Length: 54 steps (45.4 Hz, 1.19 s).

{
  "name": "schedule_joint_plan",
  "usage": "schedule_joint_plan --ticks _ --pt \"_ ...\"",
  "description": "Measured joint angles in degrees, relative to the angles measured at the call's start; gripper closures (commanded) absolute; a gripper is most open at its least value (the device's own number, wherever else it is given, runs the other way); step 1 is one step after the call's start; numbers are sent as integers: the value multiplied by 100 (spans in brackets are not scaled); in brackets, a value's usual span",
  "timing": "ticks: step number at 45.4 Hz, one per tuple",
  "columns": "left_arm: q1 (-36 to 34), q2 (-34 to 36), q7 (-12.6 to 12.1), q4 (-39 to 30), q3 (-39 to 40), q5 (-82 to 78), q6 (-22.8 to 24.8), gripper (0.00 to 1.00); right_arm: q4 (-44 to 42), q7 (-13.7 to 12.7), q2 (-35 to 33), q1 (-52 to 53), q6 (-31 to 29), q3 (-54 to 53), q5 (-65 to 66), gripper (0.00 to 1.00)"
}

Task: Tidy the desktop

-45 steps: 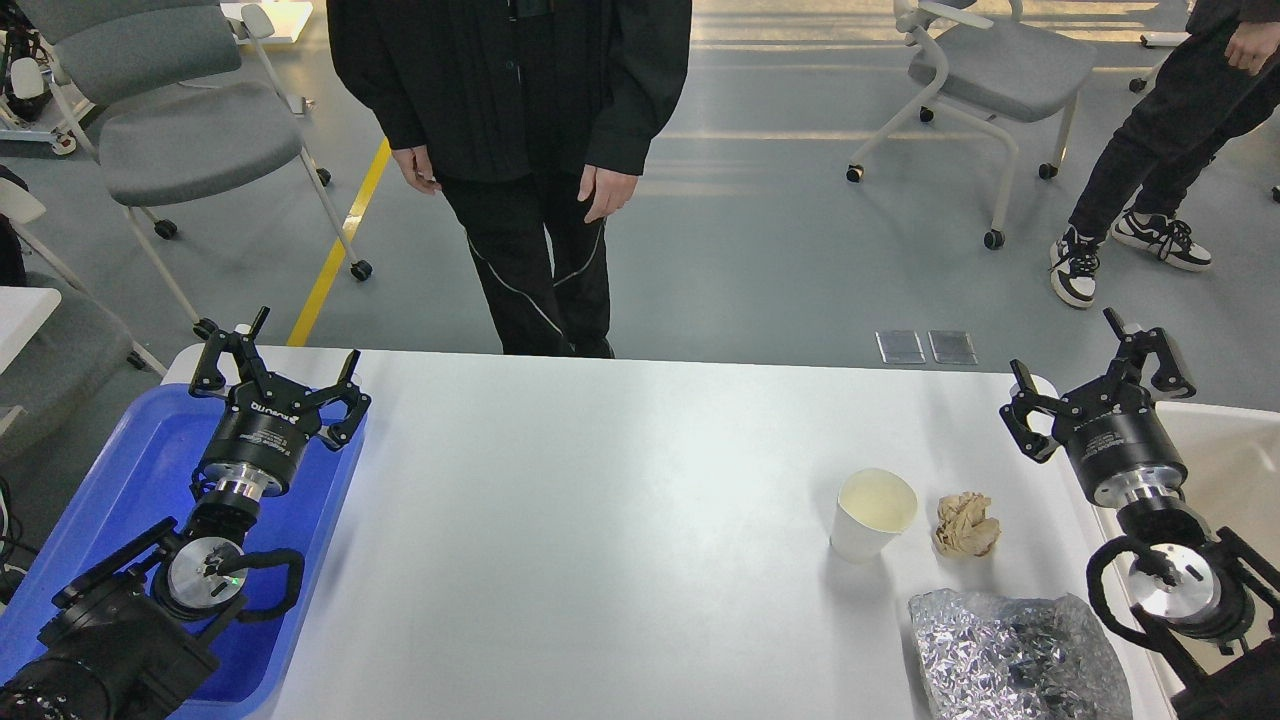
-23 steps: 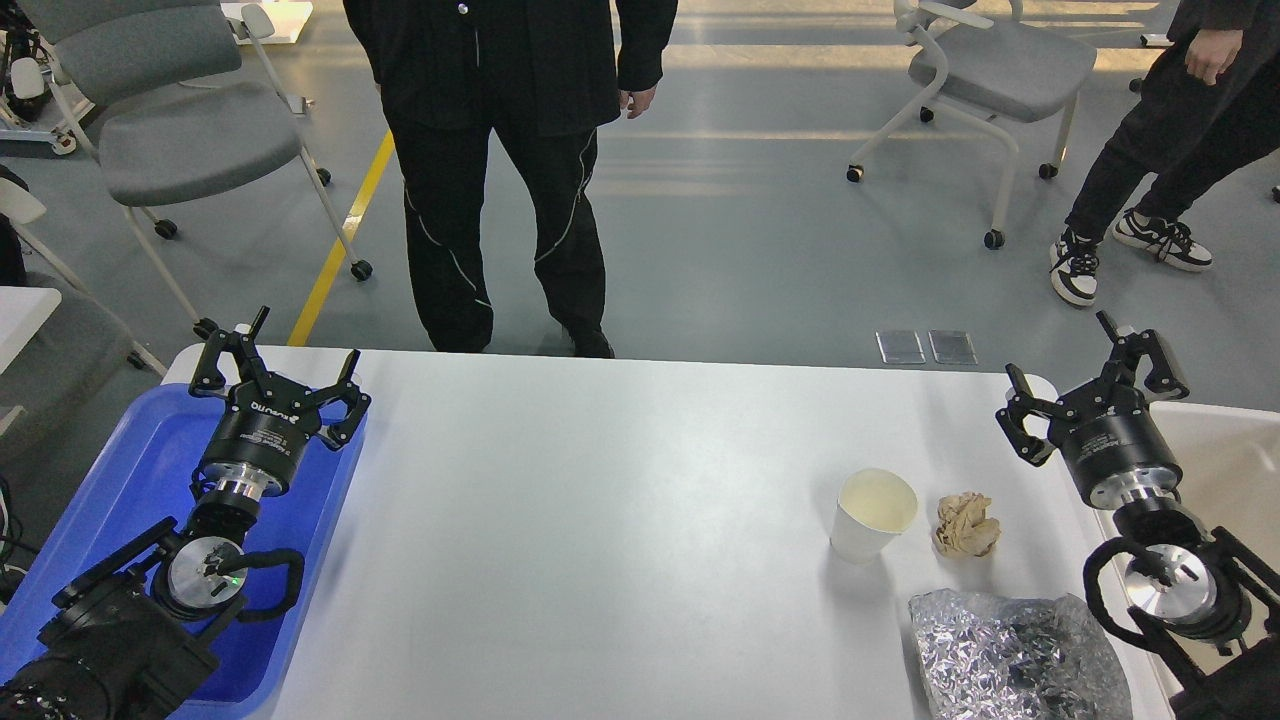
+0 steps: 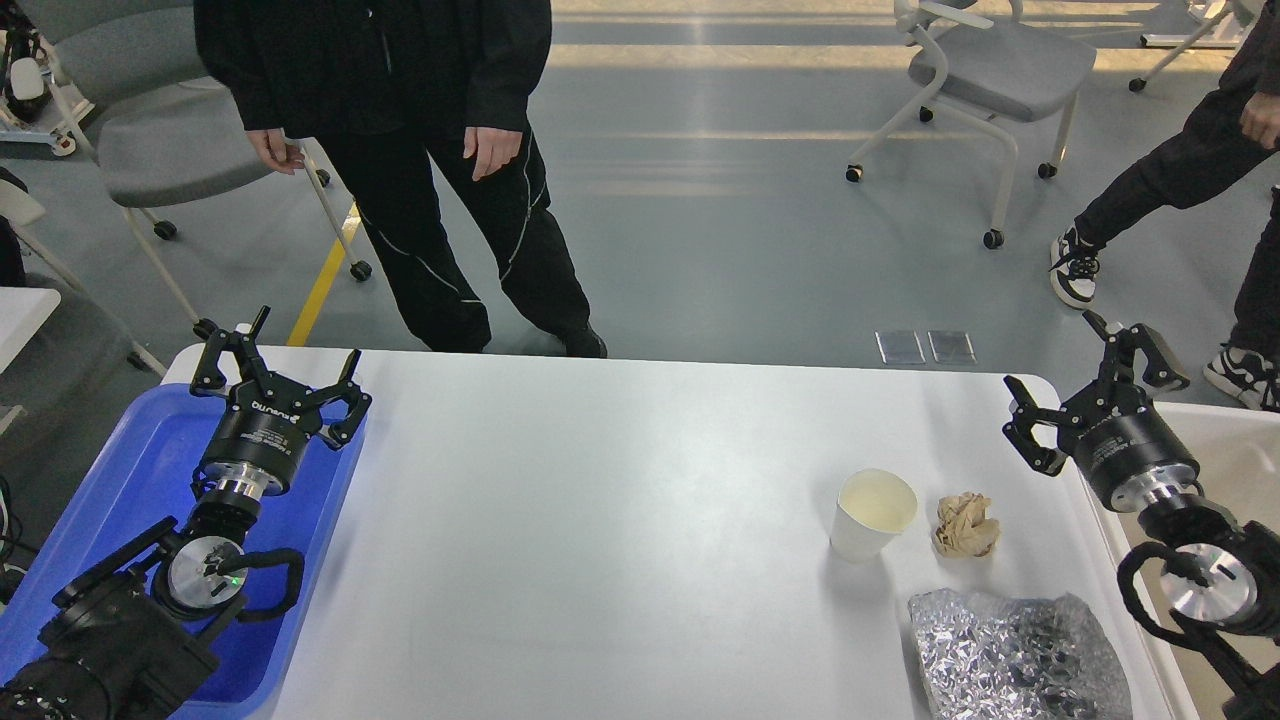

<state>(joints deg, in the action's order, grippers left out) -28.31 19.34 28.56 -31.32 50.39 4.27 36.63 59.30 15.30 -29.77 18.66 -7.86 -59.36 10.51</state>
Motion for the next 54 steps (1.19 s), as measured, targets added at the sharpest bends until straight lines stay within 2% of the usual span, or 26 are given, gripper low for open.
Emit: schedule_joint_plan --ticks 12,23,29,42,54 --pt "0 0 0 -5 -2 -5 12 0 524 -365 -500 207 -27 431 643 0" --pt "0 0 0 -6 -3 -12 18 0 882 -1033 -932 495 -197 745 2244 0" --pt "0 0 0 -6 -3 -13 19 0 965 -1263 -1101 689 -292 1112 3304 0" --pt "-3 0 0 -6 -3 -15 20 0 1034 -1416 -1473 1538 -352 2643 4769 0" --pt "-5 0 0 -6 -3 -15 20 0 1030 -1441 -1593 2344 -341 4067 5616 2"
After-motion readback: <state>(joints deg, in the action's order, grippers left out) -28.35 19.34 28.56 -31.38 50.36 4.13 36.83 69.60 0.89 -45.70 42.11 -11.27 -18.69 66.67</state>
